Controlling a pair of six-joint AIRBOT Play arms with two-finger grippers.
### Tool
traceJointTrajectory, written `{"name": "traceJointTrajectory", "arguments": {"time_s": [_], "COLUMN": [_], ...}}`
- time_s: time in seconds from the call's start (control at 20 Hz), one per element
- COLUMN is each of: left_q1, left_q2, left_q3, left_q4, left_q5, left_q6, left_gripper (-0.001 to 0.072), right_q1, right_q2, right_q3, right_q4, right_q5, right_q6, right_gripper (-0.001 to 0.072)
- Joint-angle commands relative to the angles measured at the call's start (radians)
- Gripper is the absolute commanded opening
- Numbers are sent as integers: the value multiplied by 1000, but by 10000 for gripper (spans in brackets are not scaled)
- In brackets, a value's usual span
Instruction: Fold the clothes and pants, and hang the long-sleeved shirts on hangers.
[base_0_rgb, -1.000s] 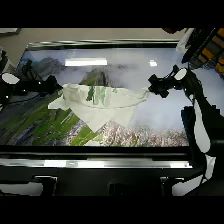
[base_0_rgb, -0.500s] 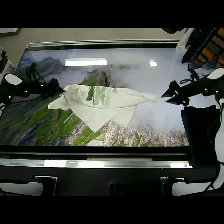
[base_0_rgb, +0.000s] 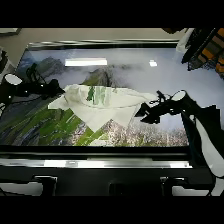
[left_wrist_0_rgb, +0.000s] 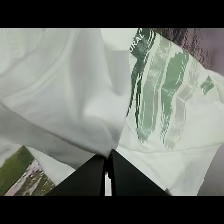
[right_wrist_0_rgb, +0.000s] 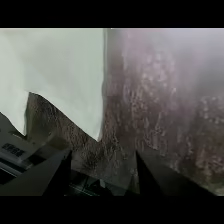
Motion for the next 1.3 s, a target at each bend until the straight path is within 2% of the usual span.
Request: {"name": "traceJointTrajectory", "arguments": {"time_s": [0.0, 0.5, 0.75, 0.8, 0.85, 1.05, 1.25], "left_q1": [1, 1, 1, 1, 1, 2, 39], "left_q2": [-1, -3, -3, -3, -3, 35, 160], "left_q3": [0, 0, 0, 0, 0, 2, 94], "left_q4": [0, 17, 19, 19, 19, 20, 27], "left_q5": [-8, -6, -8, -12, -19, -34, -41], "left_q6": [0, 1, 1, 1, 1, 1, -3], "left_gripper": [19, 19, 19, 19, 19, 18, 18], "right_q1": [116, 153, 153, 153, 153, 148, 90], "right_q2": [2, -68, -84, -84, -84, -47, 117], "right_q3": [-64, -64, -64, -64, -64, -56, 31], "right_q4": [12, 50, 120, 132, 158, 216, 192], "right_q5": [-128, -174, -241, -244, -246, -251, -231], "right_q6": [22, 78, 70, 63, 32, -6, -20], "right_gripper": [473, 469, 247, 81, 30, 28, 27]}}
